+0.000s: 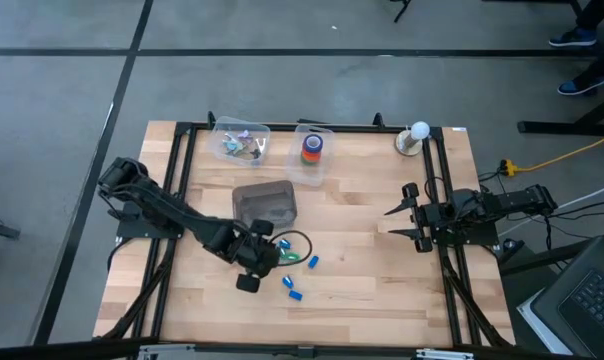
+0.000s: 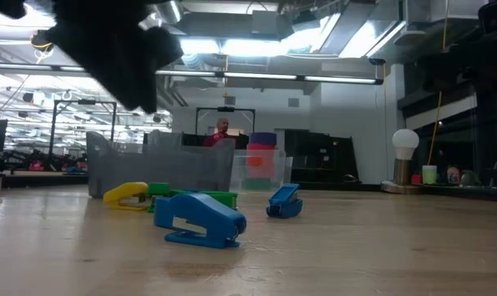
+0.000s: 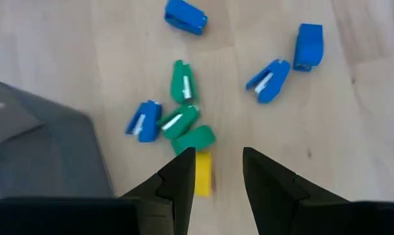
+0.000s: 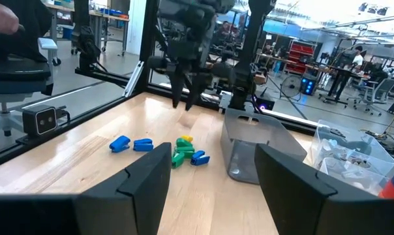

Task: Pick and place Stapler, Stapler remover, tape
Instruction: Put the yellow stapler into the black bin

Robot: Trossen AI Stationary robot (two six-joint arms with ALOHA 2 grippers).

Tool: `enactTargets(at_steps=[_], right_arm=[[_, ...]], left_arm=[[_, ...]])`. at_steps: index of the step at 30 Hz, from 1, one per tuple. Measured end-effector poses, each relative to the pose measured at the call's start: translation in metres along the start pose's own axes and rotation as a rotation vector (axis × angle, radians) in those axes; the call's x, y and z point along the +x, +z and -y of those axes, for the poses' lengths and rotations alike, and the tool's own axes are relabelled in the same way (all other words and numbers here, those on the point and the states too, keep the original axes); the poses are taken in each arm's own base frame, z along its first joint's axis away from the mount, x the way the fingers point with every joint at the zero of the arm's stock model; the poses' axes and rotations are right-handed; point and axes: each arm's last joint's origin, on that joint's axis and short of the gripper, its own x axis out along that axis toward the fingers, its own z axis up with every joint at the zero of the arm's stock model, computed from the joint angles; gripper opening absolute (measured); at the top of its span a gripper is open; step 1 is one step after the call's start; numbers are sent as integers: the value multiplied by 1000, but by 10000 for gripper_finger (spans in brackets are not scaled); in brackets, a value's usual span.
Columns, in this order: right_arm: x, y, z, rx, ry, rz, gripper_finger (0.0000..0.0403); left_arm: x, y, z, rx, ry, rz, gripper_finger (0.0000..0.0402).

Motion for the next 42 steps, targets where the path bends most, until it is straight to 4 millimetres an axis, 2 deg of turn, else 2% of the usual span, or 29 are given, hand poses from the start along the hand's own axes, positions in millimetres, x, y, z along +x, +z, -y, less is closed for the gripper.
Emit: enactTargets(at_steps=[5,12,22,31,42], right_arm=[[0,0,0,0,0,0,225],[0,0,0,0,0,0,225],[0,0,0,0,0,0,225],[0,0,0,0,0,0,225],[0,0,0,0,0,0,225]], left_arm=[[15,-17,-2,-58,13,-42,123],[21,-19,-9,0,24,-23,123],[42,-34,-18,-97,-4,18,123],[50,-40,-18,-97,-31,69,125],[64,-46,-16,-86,-17,27,125]])
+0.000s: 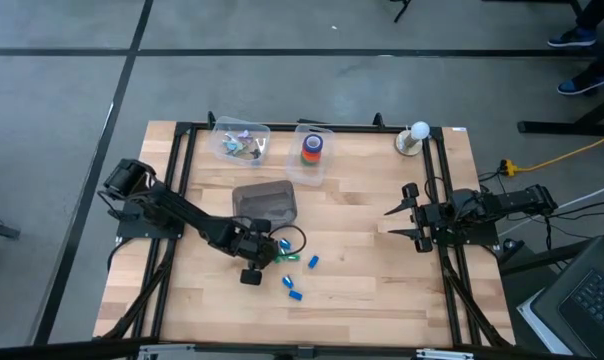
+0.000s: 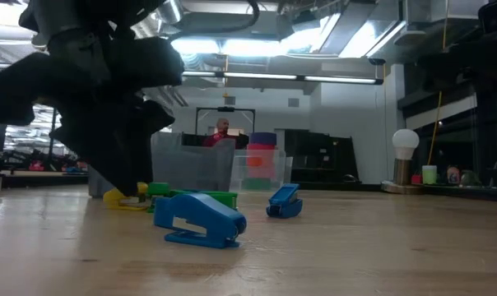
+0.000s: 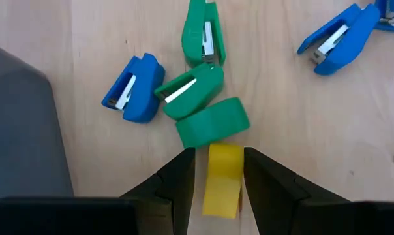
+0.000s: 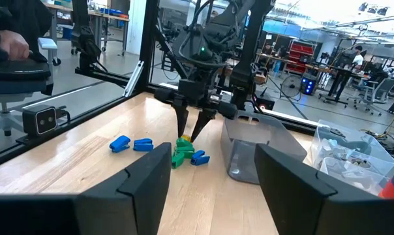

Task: Pick and place Stapler, Stapler remover, tape
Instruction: Put the yellow stapler into the black bin

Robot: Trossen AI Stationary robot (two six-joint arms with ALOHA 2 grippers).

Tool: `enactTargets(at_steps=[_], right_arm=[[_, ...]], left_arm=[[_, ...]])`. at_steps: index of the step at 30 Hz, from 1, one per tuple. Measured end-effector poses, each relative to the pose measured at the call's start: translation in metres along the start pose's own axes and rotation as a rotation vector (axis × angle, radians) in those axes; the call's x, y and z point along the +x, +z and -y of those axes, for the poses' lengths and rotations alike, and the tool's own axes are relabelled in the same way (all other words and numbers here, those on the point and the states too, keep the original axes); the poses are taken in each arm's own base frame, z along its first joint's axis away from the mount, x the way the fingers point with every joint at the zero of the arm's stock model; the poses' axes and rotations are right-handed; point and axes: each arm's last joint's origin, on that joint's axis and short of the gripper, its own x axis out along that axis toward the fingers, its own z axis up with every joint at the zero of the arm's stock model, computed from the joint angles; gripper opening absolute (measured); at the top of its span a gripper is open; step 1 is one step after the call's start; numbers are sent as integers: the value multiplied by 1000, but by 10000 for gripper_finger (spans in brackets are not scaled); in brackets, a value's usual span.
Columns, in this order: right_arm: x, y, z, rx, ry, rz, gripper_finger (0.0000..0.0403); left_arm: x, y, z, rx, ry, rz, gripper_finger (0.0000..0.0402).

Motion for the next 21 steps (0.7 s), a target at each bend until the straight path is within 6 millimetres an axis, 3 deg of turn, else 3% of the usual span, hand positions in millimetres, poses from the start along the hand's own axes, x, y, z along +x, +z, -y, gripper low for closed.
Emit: enactTargets(at_steps=[8,16,21], right_arm=[[0,0,0,0,0,0,225],[0,0,0,0,0,0,225],[0,0,0,0,0,0,225]], left_arm=[[11,-3,1,5,1,-35,122],[11,-3,1,-38,1,-35,69],[11,-3,1,-66,-19,-40,67]])
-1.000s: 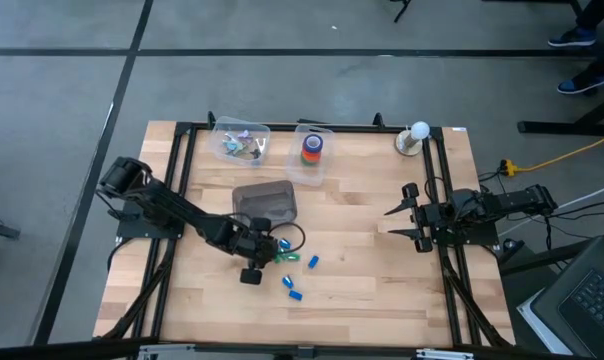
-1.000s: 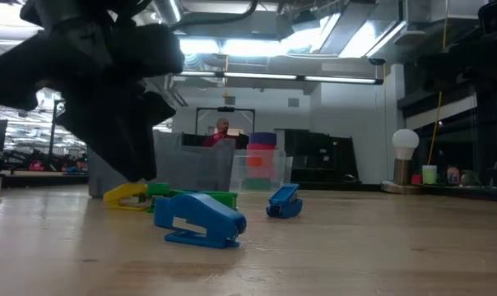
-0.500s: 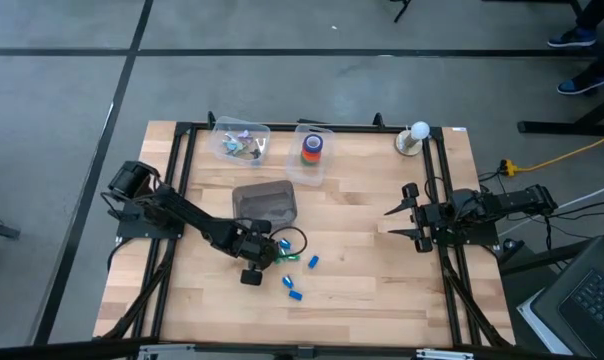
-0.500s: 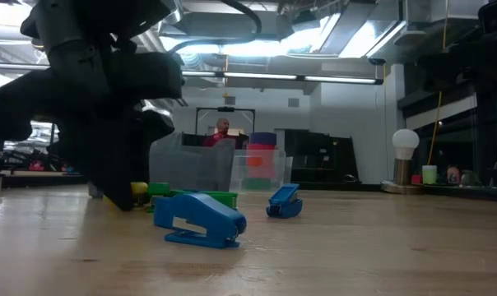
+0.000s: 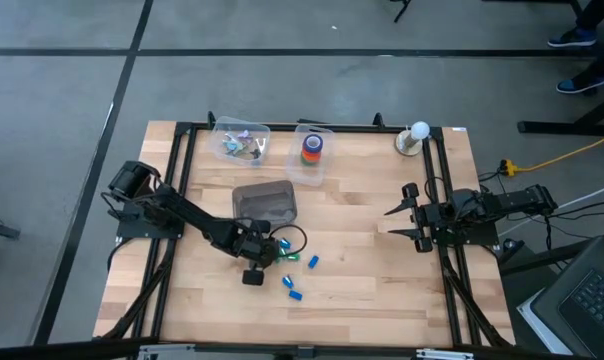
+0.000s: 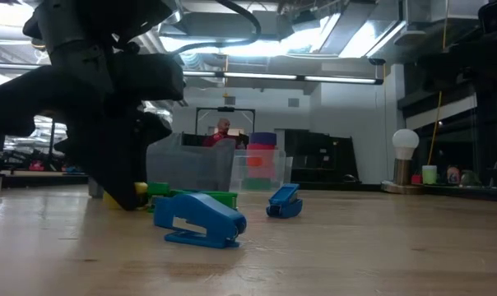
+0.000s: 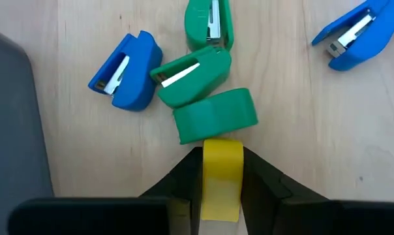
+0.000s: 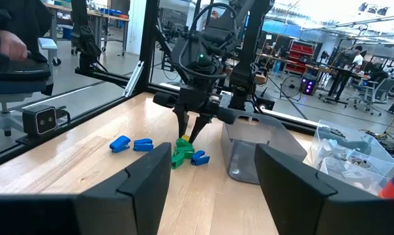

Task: Pick and place Stapler, Stapler remover, tape
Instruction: Put the yellow stapler into the black bin

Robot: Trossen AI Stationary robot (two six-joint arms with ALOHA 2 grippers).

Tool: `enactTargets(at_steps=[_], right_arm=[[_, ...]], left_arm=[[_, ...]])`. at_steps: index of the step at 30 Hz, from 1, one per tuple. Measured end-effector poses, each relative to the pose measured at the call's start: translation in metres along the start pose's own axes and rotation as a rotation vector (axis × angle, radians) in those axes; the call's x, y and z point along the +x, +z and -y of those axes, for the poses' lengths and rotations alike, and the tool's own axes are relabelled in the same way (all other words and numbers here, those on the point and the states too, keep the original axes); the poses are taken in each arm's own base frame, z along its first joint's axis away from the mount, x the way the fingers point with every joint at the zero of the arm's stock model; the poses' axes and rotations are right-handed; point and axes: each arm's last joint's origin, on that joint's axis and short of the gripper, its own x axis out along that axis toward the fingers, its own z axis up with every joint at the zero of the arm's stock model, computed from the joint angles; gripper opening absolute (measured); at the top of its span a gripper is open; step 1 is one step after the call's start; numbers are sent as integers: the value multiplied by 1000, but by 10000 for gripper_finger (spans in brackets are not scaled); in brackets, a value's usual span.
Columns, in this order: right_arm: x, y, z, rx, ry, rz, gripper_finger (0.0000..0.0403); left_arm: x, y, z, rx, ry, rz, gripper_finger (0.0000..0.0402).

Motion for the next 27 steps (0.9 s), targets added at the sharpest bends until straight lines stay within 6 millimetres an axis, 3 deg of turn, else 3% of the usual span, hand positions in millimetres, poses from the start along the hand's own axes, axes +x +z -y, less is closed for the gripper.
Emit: enactTargets(at_steps=[12,27], right_arm=[[0,0,0,0,0,0,225],[0,0,0,0,0,0,225]], left_arm=[[-14,27,-2,104,-2,1,69],[-41,62,-24,222,54,-68,75]])
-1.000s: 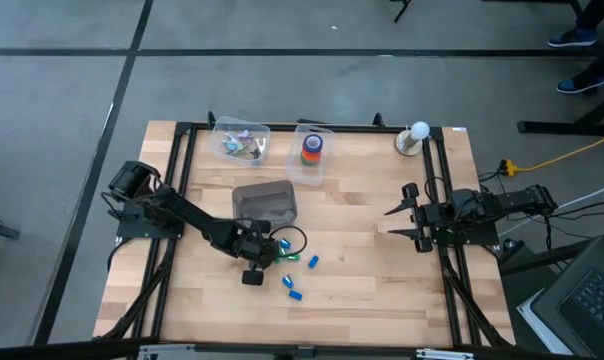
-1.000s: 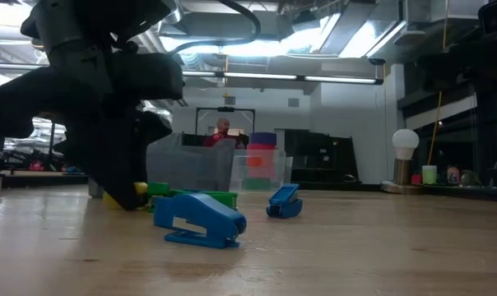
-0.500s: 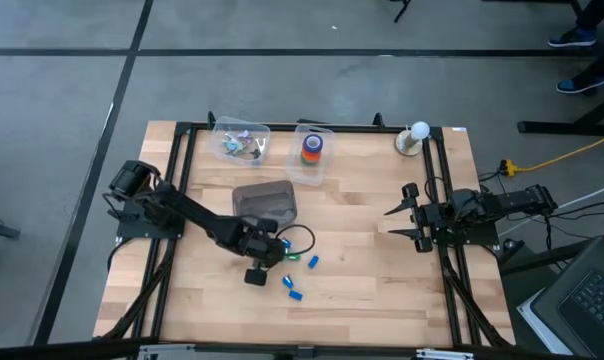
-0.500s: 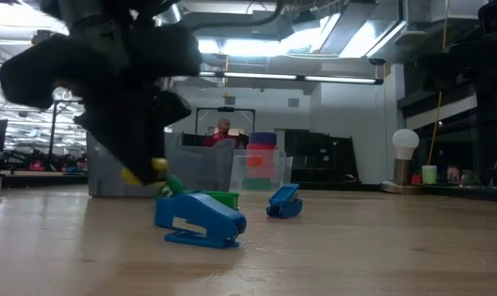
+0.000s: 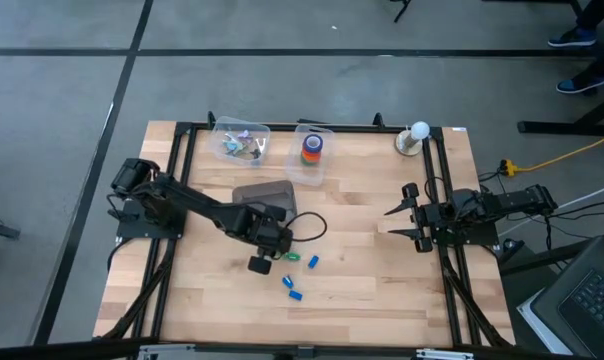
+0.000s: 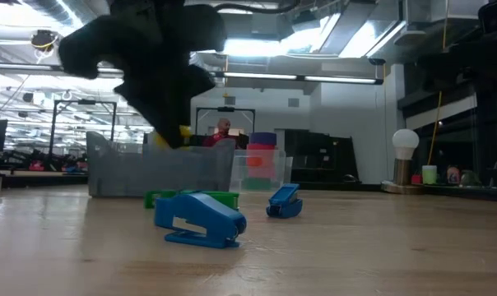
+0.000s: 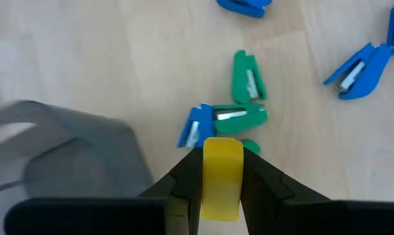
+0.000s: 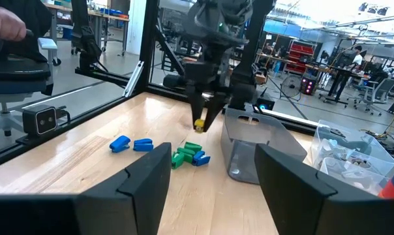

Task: Pick and place Stapler, Stapler remover, tape
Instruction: Put the yellow stapler into the black bin

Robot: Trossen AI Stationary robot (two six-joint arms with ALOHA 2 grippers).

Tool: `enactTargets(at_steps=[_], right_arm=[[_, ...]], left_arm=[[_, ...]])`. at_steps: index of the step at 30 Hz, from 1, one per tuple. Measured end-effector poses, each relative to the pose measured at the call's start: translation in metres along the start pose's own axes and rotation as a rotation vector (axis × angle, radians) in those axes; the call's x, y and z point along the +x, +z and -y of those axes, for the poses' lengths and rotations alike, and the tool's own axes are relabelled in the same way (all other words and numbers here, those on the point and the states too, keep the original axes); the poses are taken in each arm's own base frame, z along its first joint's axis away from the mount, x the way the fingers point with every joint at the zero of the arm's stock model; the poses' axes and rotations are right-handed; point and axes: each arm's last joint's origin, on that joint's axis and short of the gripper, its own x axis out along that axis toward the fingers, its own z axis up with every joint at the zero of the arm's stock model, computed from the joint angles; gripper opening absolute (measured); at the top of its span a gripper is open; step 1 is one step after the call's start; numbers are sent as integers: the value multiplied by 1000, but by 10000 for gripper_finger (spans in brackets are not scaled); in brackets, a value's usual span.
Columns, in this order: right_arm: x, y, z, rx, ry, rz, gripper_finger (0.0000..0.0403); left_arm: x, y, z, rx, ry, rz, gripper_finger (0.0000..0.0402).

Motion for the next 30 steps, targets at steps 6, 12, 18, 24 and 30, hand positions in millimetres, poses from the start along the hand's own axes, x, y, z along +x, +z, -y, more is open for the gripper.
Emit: enactTargets(at_steps=[6,12,18,24,30], right_arm=[[0,0,0,0,0,0,225],[0,0,0,0,-1,0,225],[0,0,0,0,0,0,225],[0,0,0,0,0,0,225],[0,0,0,0,0,0,225]], left_arm=[[-10,4,-14,28,13,-56,73],[-14,7,-29,3,34,-73,77],[-18,6,-49,-46,149,-90,73],[-12,-1,-83,-157,194,-88,78],[3,-18,-116,-338,237,-60,80]])
